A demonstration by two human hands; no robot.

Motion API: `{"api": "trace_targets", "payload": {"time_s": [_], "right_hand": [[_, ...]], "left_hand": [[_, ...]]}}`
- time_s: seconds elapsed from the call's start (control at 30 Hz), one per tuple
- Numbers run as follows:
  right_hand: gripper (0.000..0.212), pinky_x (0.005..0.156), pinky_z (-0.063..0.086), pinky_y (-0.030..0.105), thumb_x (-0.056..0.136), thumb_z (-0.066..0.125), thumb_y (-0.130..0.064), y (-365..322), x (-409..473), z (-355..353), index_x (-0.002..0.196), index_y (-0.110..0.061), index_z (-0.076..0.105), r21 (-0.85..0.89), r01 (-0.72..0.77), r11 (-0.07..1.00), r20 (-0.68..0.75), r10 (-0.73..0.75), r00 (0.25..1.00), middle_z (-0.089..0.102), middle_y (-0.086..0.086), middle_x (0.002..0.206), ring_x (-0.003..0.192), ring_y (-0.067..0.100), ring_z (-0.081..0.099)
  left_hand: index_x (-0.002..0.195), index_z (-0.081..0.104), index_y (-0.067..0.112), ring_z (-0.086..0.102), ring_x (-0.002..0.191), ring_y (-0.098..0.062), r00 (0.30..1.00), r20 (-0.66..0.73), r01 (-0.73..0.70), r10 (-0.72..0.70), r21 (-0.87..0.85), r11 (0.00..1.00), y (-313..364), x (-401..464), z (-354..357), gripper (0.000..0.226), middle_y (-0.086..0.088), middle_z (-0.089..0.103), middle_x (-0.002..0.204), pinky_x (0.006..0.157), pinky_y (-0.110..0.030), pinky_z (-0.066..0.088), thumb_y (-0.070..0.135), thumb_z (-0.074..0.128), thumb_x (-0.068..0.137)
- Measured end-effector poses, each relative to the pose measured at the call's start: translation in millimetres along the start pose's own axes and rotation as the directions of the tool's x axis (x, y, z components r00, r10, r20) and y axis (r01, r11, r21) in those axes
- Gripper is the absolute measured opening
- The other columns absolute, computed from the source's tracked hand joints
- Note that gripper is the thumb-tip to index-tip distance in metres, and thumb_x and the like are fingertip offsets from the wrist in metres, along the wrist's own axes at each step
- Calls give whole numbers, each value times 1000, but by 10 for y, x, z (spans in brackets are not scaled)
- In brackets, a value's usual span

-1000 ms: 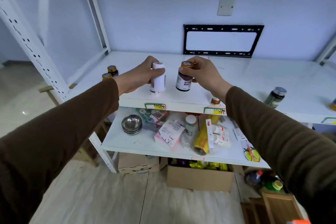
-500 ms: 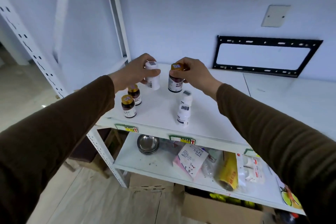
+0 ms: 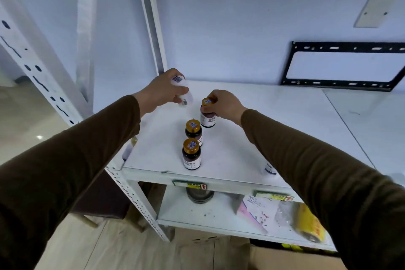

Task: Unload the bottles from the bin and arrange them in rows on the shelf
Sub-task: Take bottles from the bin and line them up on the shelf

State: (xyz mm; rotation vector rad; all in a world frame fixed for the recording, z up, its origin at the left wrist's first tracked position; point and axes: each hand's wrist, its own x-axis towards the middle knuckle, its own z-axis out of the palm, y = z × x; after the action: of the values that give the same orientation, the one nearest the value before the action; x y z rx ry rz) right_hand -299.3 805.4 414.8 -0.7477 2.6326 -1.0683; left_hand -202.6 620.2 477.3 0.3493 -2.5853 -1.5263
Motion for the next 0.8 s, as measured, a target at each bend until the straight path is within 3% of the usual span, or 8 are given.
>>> {"api": "trace_targets", "payload": {"time_s": [0.2,0.43,0.63,0.73,0.8], "right_hand": [[37,63,41,26,71,78,-42,42,154,324,95,-21,59,-42,-56,998,6,57,998,59,-5,91,84,17,57],[46,67,45,29,69,80,-49,13,258,395,95,-20,56,-93,-59,994,22,62,998,56,-8,83,81,15,55],[60,86,54,38,71,80,-54,-22,205,211,112,-17,56,-52,-81,995,81,85,993,63,2,106,97,22,61],[61,86,52,35,73,78,-56,27,88,-115,115,-16,58,-82,-55,995,48,59,997,62,1,111,98,20,59],[56,81,51,31,75,78,-52,108,-18,-367,114,-16,61,-111,-53,992,3,53,999,62,1,113,97,18,59]], "left_hand": [[115,57,15,65,89,-21,1000,14,6,-6,-22,1000,-234,198,-26,32,-13,57,119,72,-26,61,13,68,85],[119,55,17,69,96,-24,999,34,-13,11,51,999,-293,312,-42,39,-10,58,118,86,-41,60,22,72,84],[115,53,13,66,101,-23,995,-3,-102,102,39,994,-97,360,-11,39,-7,60,112,81,-36,61,22,75,84],[114,53,9,66,100,-22,989,20,-145,145,42,988,63,418,105,38,-9,61,115,75,-29,60,23,74,86],[113,53,8,66,100,-24,984,42,-173,170,57,983,177,459,241,38,-11,62,116,78,-34,60,26,74,86]]}}
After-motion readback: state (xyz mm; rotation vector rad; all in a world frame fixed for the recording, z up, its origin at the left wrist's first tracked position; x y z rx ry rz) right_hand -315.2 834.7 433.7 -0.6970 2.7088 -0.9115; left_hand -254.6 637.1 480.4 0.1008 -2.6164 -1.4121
